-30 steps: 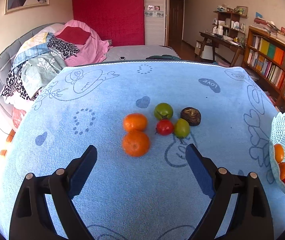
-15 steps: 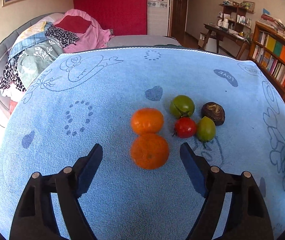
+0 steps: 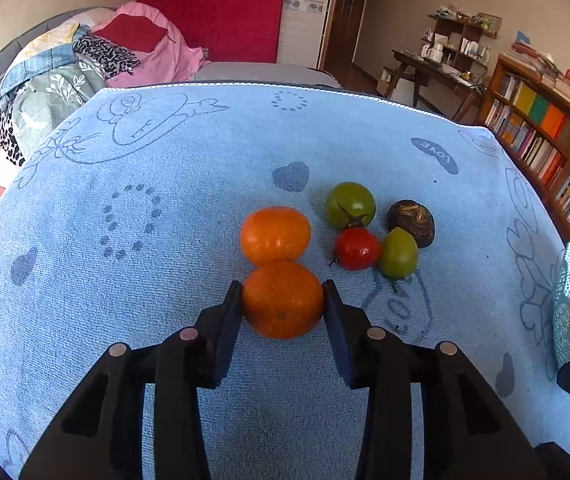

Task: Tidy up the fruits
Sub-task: 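Grasp an orange with the left tool while the right tool grasps another orange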

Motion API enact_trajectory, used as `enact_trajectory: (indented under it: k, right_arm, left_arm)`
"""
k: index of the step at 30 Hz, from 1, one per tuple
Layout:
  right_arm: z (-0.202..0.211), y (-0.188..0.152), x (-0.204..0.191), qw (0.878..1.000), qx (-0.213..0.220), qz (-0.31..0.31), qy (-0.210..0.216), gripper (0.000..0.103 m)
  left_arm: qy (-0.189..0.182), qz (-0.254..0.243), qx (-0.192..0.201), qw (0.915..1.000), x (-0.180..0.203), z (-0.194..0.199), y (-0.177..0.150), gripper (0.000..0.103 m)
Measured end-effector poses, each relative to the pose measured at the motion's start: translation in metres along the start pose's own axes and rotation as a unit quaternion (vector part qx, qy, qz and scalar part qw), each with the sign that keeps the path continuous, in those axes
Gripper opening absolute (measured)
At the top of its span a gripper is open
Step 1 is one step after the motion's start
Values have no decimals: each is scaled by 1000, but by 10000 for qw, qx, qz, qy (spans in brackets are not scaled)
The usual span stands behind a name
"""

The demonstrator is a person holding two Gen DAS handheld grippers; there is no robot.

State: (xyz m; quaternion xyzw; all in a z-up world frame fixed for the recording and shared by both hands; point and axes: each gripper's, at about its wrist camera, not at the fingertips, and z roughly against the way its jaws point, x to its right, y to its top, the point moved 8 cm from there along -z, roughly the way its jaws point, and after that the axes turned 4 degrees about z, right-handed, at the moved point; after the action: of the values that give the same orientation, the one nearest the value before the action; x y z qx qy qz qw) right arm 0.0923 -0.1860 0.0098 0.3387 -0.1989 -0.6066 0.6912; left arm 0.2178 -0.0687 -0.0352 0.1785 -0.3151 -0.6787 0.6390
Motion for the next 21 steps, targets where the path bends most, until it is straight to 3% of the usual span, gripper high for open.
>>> enact_trajectory:
  k: [4, 14, 21]
  right_arm:
    - [-14, 6, 0, 9999, -110, -106, 49, 74]
    - [-48, 33, -2, 9998, -126, -184, -17, 74]
    - [-74, 42, -17, 9997, -223, -83, 73, 66]
  left_arm:
    - [-85, 65, 30, 9999, -1, 8, -1, 40]
    - [25, 176, 555, 9983, -13, 43, 16, 40]
    - [168, 566, 631, 9963, -41, 52, 27, 40]
